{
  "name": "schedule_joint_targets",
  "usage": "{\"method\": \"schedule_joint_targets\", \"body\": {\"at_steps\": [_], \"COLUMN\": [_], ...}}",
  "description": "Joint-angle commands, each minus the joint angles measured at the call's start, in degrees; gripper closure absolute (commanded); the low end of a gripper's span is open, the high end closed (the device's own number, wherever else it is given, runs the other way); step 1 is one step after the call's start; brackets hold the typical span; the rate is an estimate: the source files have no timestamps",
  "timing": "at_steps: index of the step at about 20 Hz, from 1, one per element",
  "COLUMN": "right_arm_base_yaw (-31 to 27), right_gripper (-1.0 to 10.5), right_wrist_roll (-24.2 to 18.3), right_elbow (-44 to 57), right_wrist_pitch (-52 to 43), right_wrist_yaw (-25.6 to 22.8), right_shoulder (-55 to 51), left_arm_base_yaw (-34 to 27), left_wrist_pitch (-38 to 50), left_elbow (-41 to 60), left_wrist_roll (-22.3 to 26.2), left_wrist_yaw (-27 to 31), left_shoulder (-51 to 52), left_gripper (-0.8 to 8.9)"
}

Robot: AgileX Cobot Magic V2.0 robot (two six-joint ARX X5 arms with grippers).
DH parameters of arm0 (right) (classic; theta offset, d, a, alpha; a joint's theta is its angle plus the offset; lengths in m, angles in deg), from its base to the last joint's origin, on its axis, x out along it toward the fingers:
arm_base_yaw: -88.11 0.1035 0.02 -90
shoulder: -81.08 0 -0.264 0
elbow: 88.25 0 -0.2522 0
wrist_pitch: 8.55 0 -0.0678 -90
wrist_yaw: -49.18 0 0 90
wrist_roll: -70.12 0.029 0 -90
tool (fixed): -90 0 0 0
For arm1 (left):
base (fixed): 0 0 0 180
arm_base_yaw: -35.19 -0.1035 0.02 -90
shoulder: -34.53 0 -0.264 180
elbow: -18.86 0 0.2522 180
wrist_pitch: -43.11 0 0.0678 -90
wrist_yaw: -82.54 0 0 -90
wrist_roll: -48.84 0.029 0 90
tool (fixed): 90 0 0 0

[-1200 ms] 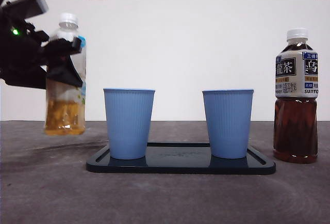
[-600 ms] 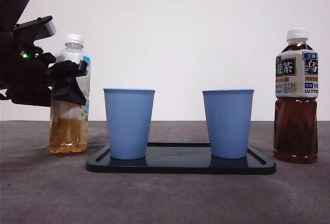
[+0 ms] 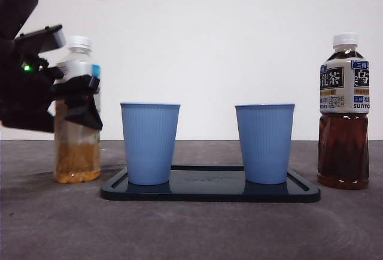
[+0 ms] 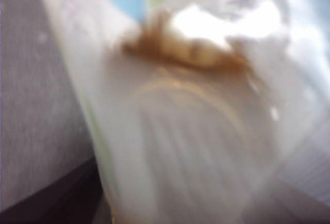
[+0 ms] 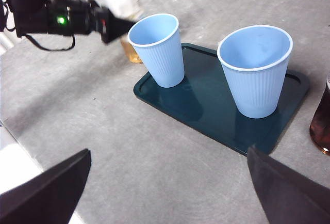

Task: Pour the drink into the cup

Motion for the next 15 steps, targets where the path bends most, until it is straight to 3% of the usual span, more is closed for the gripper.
{"method": "schedule_joint_targets", "body": {"at_steps": [1,9,15], "right_arm_base_yaw": [0.3,0.3,0.3], "right_gripper": [4.6,4.6,4.6], "right_wrist_roll": [-0.2,-0.3,0.0], "right_elbow": [-1.0,-1.0,-1.0], "right_wrist_pitch": [-0.6,-0.7,-1.1], "right_wrist_yaw": [0.0,-2.0,-3.3], "right_shoulder": [0.2,0.2,0.2], "left_arm_base_yaw": [0.1,0.1,0.9], "left_wrist_pitch": [-0.4,-8.0,-24.5], "left_elbow": [-0.3,-0.4,-0.5], "left_wrist_roll": [0.7,0.6,-2.6], "left_wrist_yaw": [-0.1,-0.1,-0.1], "left_shoulder": [0.3,7.5,20.6], "left_gripper": [3.75,3.03,3.05]}}
